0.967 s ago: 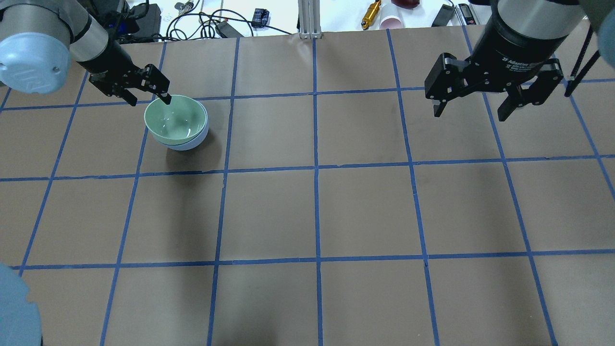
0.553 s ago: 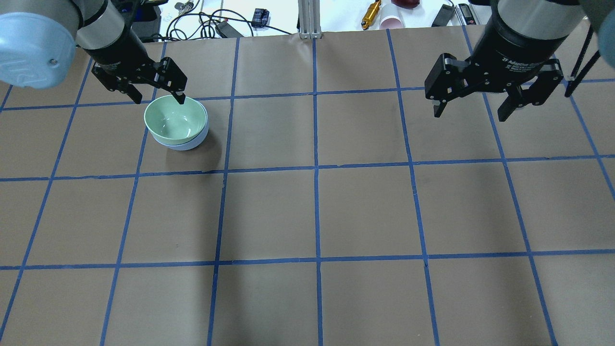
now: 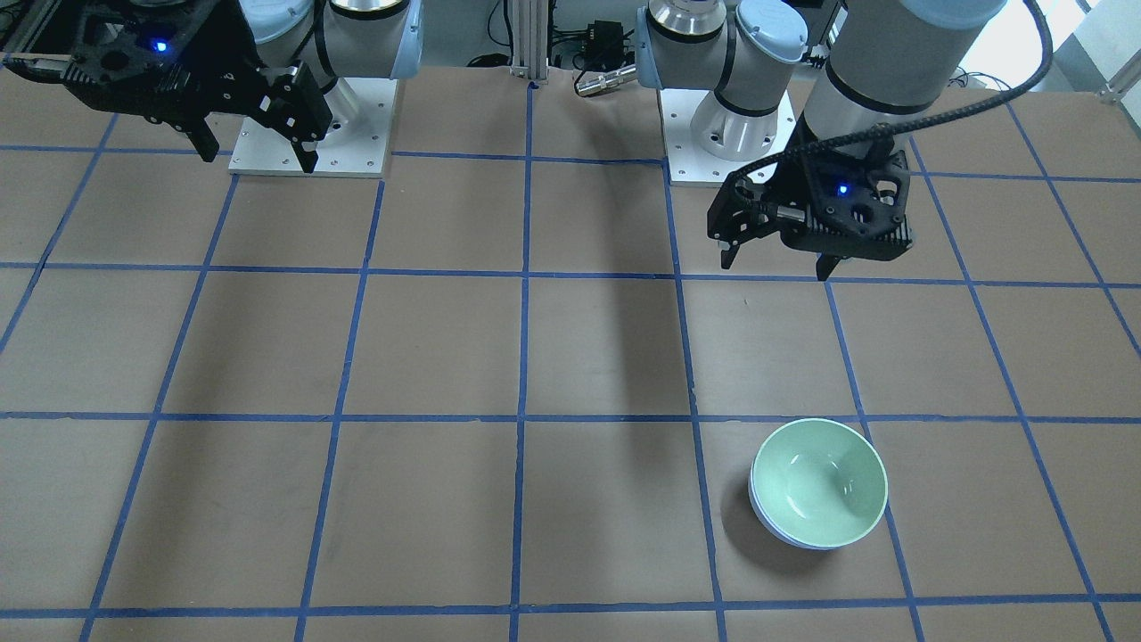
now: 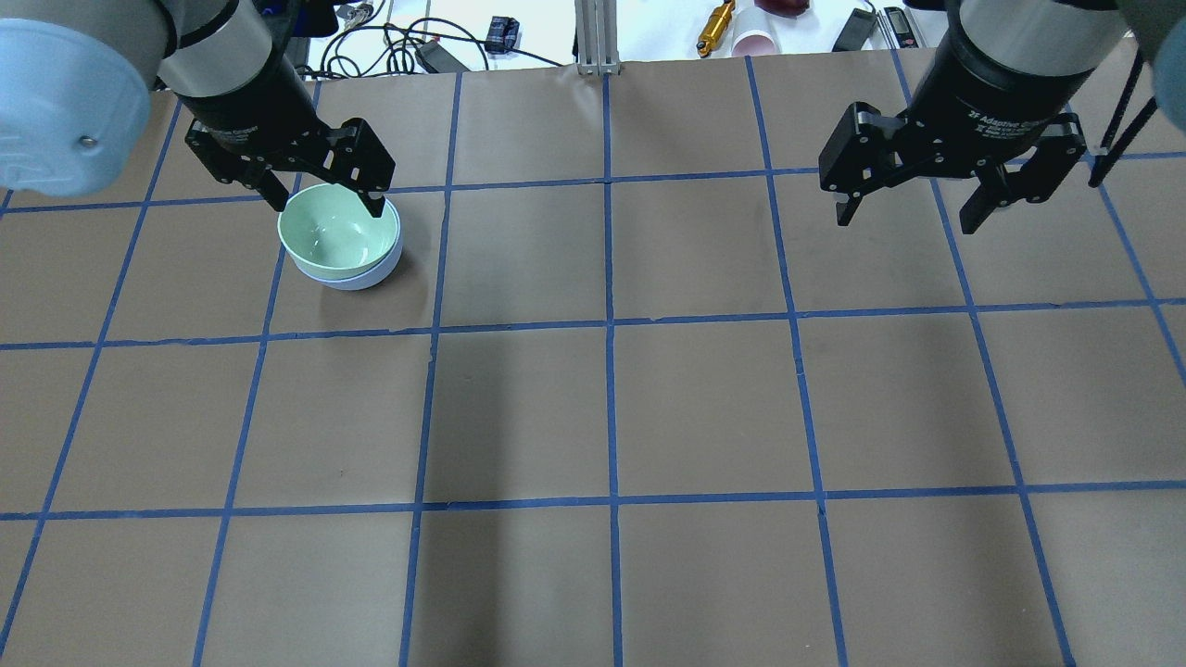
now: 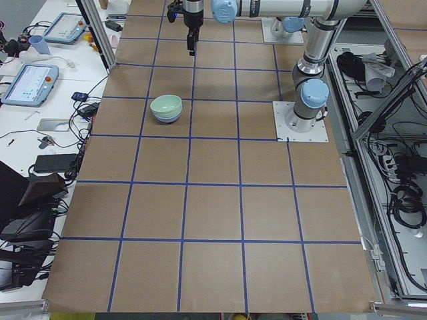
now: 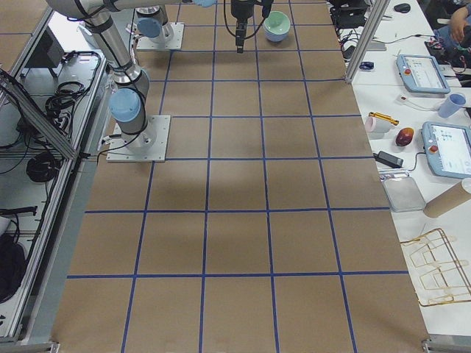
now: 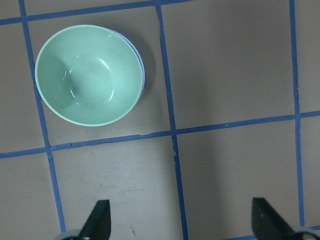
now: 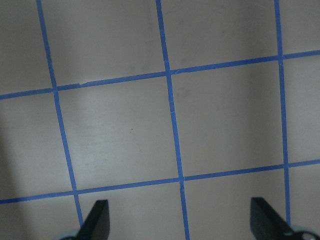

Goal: Stack green bowl on blue bowl
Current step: 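Open the left gripper and raise it off the green bowl rim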

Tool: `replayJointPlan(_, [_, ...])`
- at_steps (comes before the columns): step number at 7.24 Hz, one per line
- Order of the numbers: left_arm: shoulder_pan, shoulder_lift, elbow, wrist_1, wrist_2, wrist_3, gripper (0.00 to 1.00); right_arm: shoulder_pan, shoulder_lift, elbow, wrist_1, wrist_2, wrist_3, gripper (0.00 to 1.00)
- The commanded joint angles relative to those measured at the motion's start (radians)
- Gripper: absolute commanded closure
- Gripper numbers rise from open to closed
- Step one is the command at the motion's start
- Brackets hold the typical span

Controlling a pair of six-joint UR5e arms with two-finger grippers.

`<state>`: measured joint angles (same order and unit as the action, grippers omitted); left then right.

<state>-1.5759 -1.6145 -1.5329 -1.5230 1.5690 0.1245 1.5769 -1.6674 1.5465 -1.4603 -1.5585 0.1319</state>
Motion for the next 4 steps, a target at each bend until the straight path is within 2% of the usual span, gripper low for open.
replayJointPlan(1, [0.008, 0.031, -0.001, 0.007, 0.000, -0.002, 0.00, 0.000, 0.000, 0.001, 0.000, 0.000, 0.000, 0.00])
replayJointPlan(4, [0.034, 0.036, 0.000, 0.069, 0.003, -0.019, 0.00, 0.000, 0.000, 0.000, 0.000, 0.000, 0.000, 0.00])
